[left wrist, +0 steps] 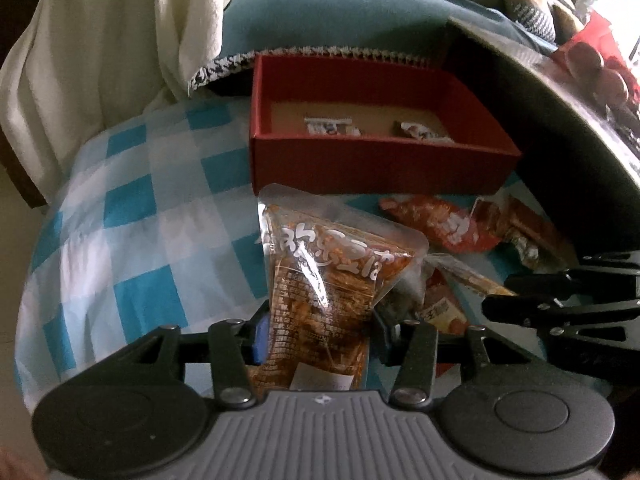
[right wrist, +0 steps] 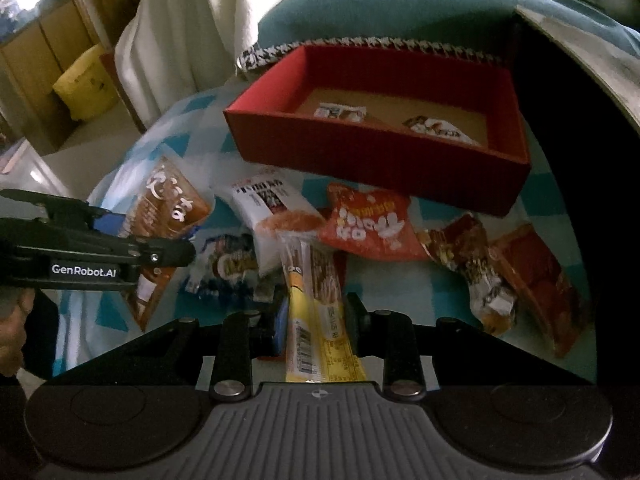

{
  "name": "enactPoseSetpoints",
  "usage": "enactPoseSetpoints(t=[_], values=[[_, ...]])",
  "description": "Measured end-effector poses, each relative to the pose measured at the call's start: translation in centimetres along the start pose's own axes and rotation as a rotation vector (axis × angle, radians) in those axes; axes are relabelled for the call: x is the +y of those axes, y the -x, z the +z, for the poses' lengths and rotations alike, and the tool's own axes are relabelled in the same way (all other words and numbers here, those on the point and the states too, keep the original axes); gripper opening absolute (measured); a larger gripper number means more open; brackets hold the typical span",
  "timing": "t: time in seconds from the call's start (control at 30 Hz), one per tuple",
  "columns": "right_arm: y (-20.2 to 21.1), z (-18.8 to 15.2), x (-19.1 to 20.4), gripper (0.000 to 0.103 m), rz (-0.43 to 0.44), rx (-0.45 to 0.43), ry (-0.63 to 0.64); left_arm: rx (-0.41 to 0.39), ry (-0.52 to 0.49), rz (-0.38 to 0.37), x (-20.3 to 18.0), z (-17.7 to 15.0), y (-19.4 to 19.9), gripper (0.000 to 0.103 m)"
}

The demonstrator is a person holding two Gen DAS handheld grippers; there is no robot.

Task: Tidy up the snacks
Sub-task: 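Lift both held snacks and carry them toward the red tray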

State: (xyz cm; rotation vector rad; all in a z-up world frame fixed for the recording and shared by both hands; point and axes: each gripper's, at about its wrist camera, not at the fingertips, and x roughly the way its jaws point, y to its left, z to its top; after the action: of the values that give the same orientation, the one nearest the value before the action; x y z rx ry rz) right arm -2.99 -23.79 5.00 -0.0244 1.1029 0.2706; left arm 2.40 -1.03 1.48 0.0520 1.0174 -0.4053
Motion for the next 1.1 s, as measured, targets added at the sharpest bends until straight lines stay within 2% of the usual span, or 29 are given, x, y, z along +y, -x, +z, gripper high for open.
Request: enactPoseSetpoints(t=[0.3, 0.5, 0.73, 1.1], values=[[-0.2, 0.7, -0.2, 0.032, 0.041, 0.000, -0.020, -0.004, 0.027, -0.025, 0.2, 0.8, -0.1, 0.042], [0.5, 0.7, -1.4, 0.030, 0.113, -0.023, -0.098, 0.001, 0.046, -0.048, 0.2, 1.0, -0.1, 0.042], [1.7, 1.2, -2.2, 0.030, 0.176, -0.071, -0.158, -0.029, 0.059, -0.072, 0.4, 1.4, 0.6, 0.042], [3.0, 2.9, -3.4, 0.030, 0.195, -0.159, -0.212, -0.104, 0.038, -0.081, -0.7, 4.1, 1.1, 0.042]])
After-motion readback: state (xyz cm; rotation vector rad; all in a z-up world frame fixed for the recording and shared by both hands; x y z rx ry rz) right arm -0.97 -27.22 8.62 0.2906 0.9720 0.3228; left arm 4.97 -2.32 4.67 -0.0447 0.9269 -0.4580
